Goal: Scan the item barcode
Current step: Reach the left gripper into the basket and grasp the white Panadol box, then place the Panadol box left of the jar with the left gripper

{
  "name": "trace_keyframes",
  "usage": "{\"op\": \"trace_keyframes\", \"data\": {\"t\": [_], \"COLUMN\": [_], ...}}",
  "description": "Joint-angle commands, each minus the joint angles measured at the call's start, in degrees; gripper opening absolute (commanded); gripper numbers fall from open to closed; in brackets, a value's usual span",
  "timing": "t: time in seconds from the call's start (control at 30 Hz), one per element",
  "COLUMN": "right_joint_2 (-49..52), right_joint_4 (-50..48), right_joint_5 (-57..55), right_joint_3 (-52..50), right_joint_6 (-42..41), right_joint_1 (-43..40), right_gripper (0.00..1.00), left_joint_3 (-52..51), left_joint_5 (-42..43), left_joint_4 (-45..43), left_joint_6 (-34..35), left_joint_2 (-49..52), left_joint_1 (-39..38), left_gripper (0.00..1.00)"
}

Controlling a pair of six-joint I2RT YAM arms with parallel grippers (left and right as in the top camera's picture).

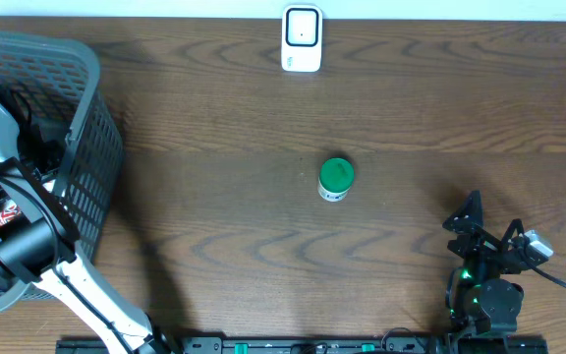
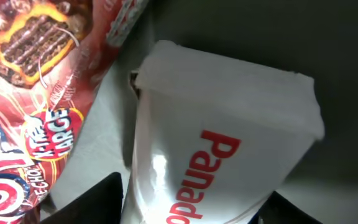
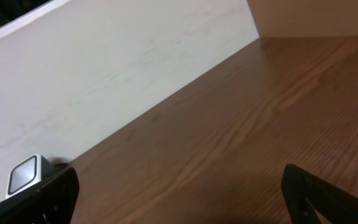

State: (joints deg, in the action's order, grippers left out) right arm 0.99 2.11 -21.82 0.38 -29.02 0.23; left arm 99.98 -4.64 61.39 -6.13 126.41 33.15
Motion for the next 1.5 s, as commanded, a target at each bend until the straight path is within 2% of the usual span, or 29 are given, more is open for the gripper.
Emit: {"op": "trace_keyframes", "data": {"t": [0.0, 0.13, 0.3, 0.43, 0.63, 0.8, 0.97, 1.0, 1.07, 1.2, 1.3, 1.47], "right_joint_2": [-0.24, -0.24, -0.24, -0.24, -0.24, -0.24, -0.24, -0.24, -0.24, -0.24, -0.24, -0.24], "right_joint_4": [0.31, 0.31, 0.28, 0.31, 0.28, 0.28, 0.31, 0.31, 0.31, 0.28, 0.28, 0.31], "right_joint_5": [-0.17, -0.2, -0.2, -0.2, -0.2, -0.2, -0.2, -0.2, -0.2, -0.2, -0.2, -0.2], "right_joint_3": [-0.07, -0.07, -0.07, -0.07, -0.07, -0.07, -0.07, -0.07, -0.07, -0.07, -0.07, -0.07], "right_joint_6": [1.01, 0.98, 0.98, 1.01, 1.01, 1.01, 0.98, 0.98, 0.98, 0.98, 1.01, 0.98], "right_joint_1": [-1.01, -0.98, -0.98, -0.98, -0.98, -0.98, -0.98, -0.98, -0.98, -0.98, -0.98, -0.98], "right_gripper": [0.99, 0.99, 0.99, 0.99, 0.99, 0.99, 0.99, 0.99, 0.99, 0.99, 0.99, 0.99], "left_joint_3": [-2.91, -2.49, -0.48, 0.55, 0.55, 0.57, 0.55, 0.55, 0.55, -1.33, -5.29, -9.22], "left_joint_5": [-1.77, -1.81, -1.84, -1.84, -0.74, 12.9, 38.82, 42.93, 45.79, 45.11, 32.09, 25.35], "left_joint_4": [-0.63, -0.46, 0.79, 1.11, -2.29, -6.84, -11.93, -12.44, -11.13, -4.46, -0.68, -0.31], "left_joint_6": [0.7, 1.25, 2.93, 3.91, 6.4, 7.63, 15.21, 17.16, 18.78, 18.67, 18.78, 18.97], "left_joint_2": [3.58, 3.19, -0.5, -7.06, -26.62, -44.24, -54.21, -55.08, -55.36, -53.48, -48.13, -39.23], "left_joint_1": [0.33, 0.33, 0.33, 0.33, 0.31, 0.26, -0.7, -2.27, -6.29, -20.35, -36.02, -47.45], "left_gripper": [0.58, 0.47, 0.47, 0.47, 0.48, 0.47, 0.48, 0.48, 0.48, 0.48, 0.48, 0.49]}}
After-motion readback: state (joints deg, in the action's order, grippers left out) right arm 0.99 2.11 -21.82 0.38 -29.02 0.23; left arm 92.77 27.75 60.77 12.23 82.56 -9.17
